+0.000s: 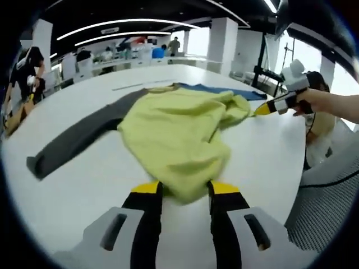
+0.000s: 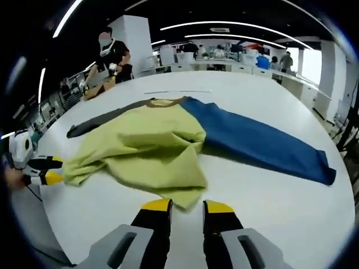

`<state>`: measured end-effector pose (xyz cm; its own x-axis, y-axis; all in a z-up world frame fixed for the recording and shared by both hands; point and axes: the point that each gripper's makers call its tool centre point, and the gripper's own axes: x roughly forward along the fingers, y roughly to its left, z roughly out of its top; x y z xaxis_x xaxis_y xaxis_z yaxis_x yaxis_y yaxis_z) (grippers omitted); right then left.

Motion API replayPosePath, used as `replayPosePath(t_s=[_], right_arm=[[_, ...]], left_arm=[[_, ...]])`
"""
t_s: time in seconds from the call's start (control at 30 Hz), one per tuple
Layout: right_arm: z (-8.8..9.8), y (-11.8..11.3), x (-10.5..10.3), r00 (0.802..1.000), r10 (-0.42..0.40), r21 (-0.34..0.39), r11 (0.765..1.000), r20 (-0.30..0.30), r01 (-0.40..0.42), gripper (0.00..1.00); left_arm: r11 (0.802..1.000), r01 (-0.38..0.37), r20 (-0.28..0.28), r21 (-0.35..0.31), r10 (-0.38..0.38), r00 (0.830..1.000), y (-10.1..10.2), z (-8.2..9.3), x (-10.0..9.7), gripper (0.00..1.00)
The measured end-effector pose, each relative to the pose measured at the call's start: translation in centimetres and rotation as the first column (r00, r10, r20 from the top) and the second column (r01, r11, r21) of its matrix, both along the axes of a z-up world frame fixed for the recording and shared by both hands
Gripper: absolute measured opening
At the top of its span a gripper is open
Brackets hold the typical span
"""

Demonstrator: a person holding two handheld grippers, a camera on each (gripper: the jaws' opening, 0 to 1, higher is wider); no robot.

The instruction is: Fold the garment on the visible template until the final outline fits inside the template.

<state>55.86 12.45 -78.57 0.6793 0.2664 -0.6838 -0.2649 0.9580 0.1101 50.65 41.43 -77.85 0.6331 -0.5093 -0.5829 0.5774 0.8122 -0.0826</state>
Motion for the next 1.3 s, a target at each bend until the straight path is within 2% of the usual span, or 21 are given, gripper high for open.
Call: replayPosePath(t_s=[0.17, 0.37, 0.5, 0.67, 0.77, 0.93, 1.03, 1.1, 1.2, 1.3], right_arm=[[0.0, 0.3, 0.0, 1.0, -0.01, -0.002, 1.0, 0.011, 0.01, 0.08], [-0.1, 0.2, 0.1, 1.0, -0.007, -0.017, 1.0, 0.017, 0.008, 0.0], [0.1, 0.3, 0.0, 1.0, 0.009, -0.009, 1.0, 0.013, -0.009, 0.0], [1.3, 0.8, -0.3, 0.998, 0.065, -0.011, 0.998, 0.028, -0.064, 0.0], [2.5, 0.9, -0.3, 0.994, 0.096, -0.017, 0.995, 0.044, -0.096, 0.0], [3.5, 1.0, -0.4, 0.988, 0.147, -0.018, 0.989, 0.036, -0.147, 0.0], [3.9, 1.0, -0.5, 0.985, 0.17, -0.025, 0.985, 0.034, -0.169, 0.0], [4.0, 0.9, -0.4, 0.983, 0.178, -0.028, 0.984, 0.034, -0.177, 0.0], [3.9, 0.7, -0.3, 0.984, 0.176, -0.024, 0.984, 0.028, -0.175, 0.0], [3.6, 0.6, -0.2, 0.985, 0.172, -0.022, 0.985, 0.02, -0.172, 0.0]], left_arm=[[1.0, 0.007, 0.004, 0.006, -0.007, 1.0, 0.0, -0.1, 0.1, 0.17], [1.0, -0.005, 0.001, -0.029, 0.005, 1.0, -0.1, 0.6, 0.8, 0.01], [1.0, 0.01, 0.019, -0.029, -0.009, 1.0, -0.5, 1.5, 1.4, 0.0], [0.998, 0.031, 0.069, -0.056, -0.027, 0.997, -1.2, 4.2, 2.6, 0.0], [0.997, 0.034, 0.101, -0.076, -0.026, 0.995, -1.5, 5.8, 3.6, 0.0], [0.993, 0.021, 0.14, -0.117, -0.005, 0.99, -2.1, 7.9, 6.2, 0.0], [0.992, 0.018, 0.148, -0.122, 0.0, 0.989, -2.7, 8.4, 7.8, 0.0], [0.995, 0.024, 0.157, -0.094, -0.009, 0.987, -3.2, 8.3, 8.8, 0.0], [0.994, 0.03, 0.155, -0.101, -0.015, 0.988, -4.0, 8.2, 9.8, 0.0], [0.996, 0.047, 0.156, -0.08, -0.034, 0.987, -4.9, 7.7, 10.8, 0.0]])
